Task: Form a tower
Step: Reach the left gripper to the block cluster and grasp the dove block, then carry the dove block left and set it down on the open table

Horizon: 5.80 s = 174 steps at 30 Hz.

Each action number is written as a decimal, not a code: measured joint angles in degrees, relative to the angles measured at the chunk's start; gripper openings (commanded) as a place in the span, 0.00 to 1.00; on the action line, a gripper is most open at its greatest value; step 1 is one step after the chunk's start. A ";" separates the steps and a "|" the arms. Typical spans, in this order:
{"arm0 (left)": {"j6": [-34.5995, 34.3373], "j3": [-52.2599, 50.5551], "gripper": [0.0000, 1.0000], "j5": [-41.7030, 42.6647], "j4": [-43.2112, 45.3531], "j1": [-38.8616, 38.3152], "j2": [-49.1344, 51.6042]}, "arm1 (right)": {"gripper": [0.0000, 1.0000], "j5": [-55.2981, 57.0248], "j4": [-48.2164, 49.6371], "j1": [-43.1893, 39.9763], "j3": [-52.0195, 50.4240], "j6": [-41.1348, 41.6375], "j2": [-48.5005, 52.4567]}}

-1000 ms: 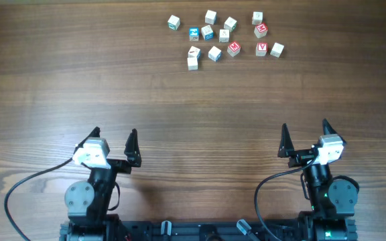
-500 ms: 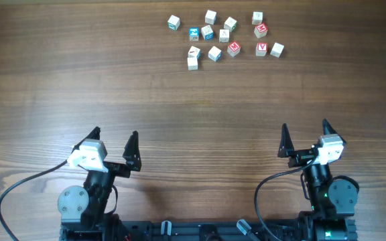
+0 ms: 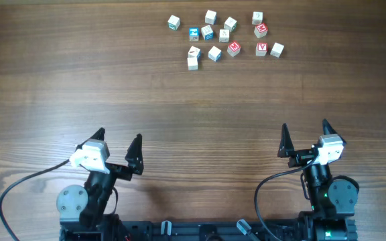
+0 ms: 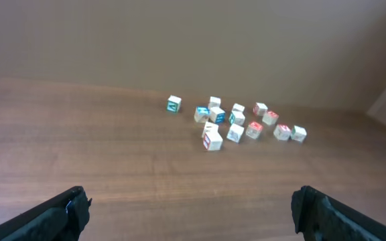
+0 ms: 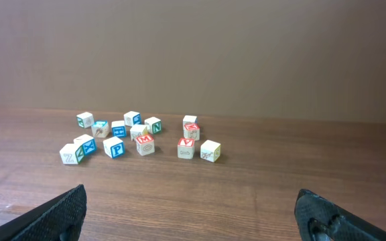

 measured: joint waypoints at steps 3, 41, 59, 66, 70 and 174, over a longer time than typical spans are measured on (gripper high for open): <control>0.02 5.29 1.00 0.48 -0.98 0.00 4.74 | 1.00 0.00 -0.02 0.00 0.00 0.00 0.00; 0.63 92.24 1.00 -3.17 -18.99 -18.80 118.99 | 1.00 0.00 -0.17 0.00 0.00 0.00 0.11; -12.98 92.35 0.58 -10.01 -16.98 -22.91 132.91 | 1.00 0.00 -0.17 0.00 0.00 0.00 0.11; -13.53 92.41 0.26 -12.59 -18.80 -23.93 133.41 | 1.00 0.00 -0.15 0.00 0.00 0.00 0.11; -13.70 93.00 0.22 -14.69 -20.79 -24.15 133.33 | 1.00 0.00 -0.17 0.00 0.00 0.00 0.11; -19.10 61.40 1.00 -16.94 -45.29 0.74 70.01 | 1.00 -8.72 2.54 0.00 10.14 49.90 7.23</control>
